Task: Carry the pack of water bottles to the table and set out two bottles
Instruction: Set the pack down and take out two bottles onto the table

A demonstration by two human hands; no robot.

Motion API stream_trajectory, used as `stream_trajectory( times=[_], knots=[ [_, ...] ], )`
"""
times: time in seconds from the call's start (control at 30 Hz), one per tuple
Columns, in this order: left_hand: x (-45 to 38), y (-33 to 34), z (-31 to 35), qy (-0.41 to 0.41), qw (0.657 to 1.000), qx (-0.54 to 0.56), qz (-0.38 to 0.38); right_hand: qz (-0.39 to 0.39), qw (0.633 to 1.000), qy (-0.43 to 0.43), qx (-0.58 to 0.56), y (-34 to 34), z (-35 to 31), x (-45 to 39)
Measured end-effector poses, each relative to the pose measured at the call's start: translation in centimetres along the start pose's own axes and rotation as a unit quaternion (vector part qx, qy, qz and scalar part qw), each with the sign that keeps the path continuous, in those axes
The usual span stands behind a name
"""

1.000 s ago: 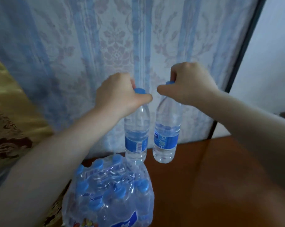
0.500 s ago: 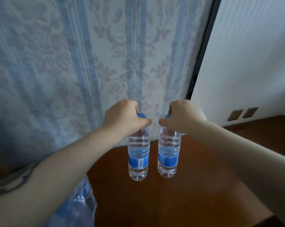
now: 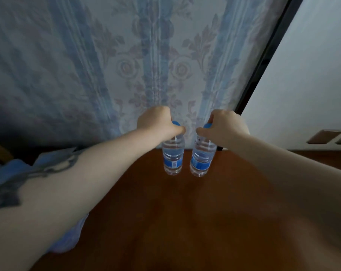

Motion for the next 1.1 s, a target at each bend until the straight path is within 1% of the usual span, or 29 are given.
stream_trajectory(
  times=[0.23, 0.43, 0.73, 0.87, 0.93, 1.03, 1.1],
  knots=[
    [-3.6, 0.6, -0.3, -0.027, 1.000, -0.017, -0.002, 0.018, 0.999, 0.026, -0.038, 1.0, 0.9, -3.5],
    [-6.2, 1.9, 0.3, -0.035, 0.999, -0.015, 0.003, 0.014, 0.999, 0.028, -0.017, 1.8, 0.5, -6.2],
    [-9.1, 5.6, 1.0, -0.018, 1.000, -0.024, 0.001, -0.001, 0.999, 0.036, 0.003, 5.4, 1.9, -8.5],
    [-9.3, 7.2, 1.1, 0.005, 1.000, -0.006, 0.022, 0.006, 0.999, 0.049, -0.015, 6.5, 2.9, -8.8],
    [-9.3, 7.4, 1.0, 0.009, 0.999, 0.005, 0.036, 0.001, 0.999, 0.048, -0.010, 6.7, 3.2, -8.9],
    [-8.9, 7.6, 0.3, 0.015, 0.998, 0.034, 0.055, 0.014, 0.999, 0.051, -0.013, 6.5, 4.0, -8.6],
    [-8.6, 7.7, -0.2, 0.016, 0.997, 0.039, 0.063, 0.019, 0.997, 0.071, -0.001, 6.5, 4.3, -8.4]
  ],
)
Point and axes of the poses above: each hand's wrist, its own x-axis away from the middle knuckle, its own y-axis out of the palm, z = x × y, the point moved 2 cm from there along -x, towards the middle knuckle, and after that the axes turned 10 degrees about -x, right-handed, at the moved point
